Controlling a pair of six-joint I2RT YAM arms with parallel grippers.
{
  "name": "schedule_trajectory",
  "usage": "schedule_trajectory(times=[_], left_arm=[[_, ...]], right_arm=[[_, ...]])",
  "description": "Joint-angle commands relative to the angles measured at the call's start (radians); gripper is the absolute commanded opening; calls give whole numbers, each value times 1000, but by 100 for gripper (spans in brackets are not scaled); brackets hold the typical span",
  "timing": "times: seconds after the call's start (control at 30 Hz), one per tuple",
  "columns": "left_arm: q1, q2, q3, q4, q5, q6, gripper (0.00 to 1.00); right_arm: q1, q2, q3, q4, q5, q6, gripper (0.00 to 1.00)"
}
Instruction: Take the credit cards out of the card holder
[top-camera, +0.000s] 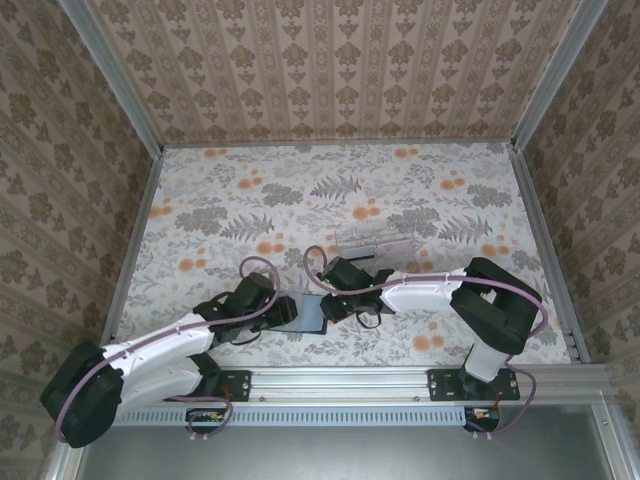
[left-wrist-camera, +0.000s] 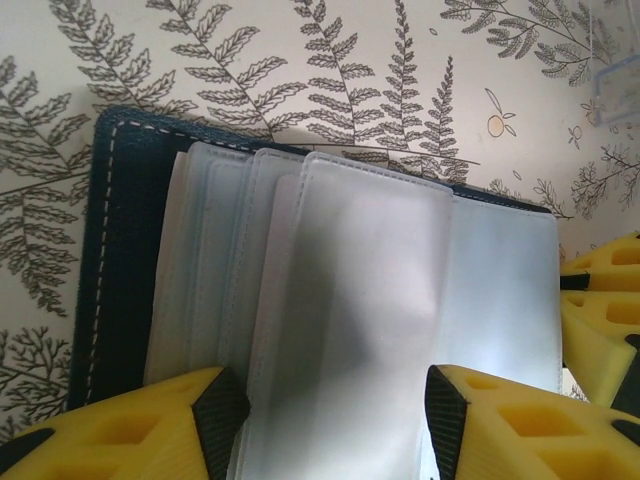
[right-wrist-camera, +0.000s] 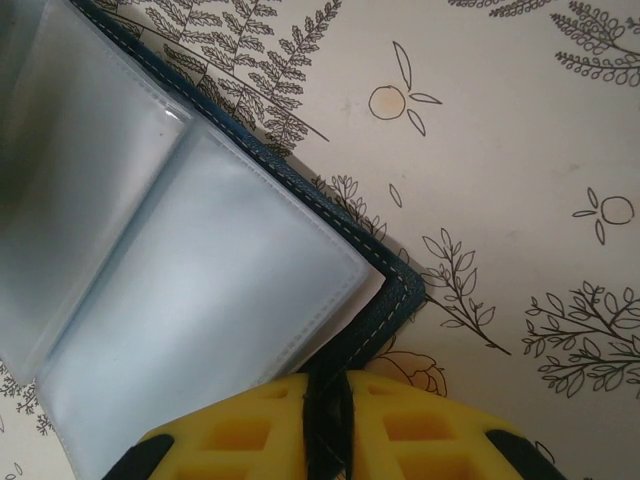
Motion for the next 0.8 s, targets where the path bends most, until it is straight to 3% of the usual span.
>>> schedule_trajectory(times=[0.0, 0.43, 0.77], left_arm=[[-13, 15, -15, 77, 84, -19, 56], [-26, -24, 3, 128, 123, -16, 56], [-33, -31, 29, 2, 57, 11, 65]], right_arm=[[8, 40, 2, -33, -15, 18, 19], [8, 63, 10, -41, -15, 15, 19], [3, 12, 3, -70, 38, 21, 22]])
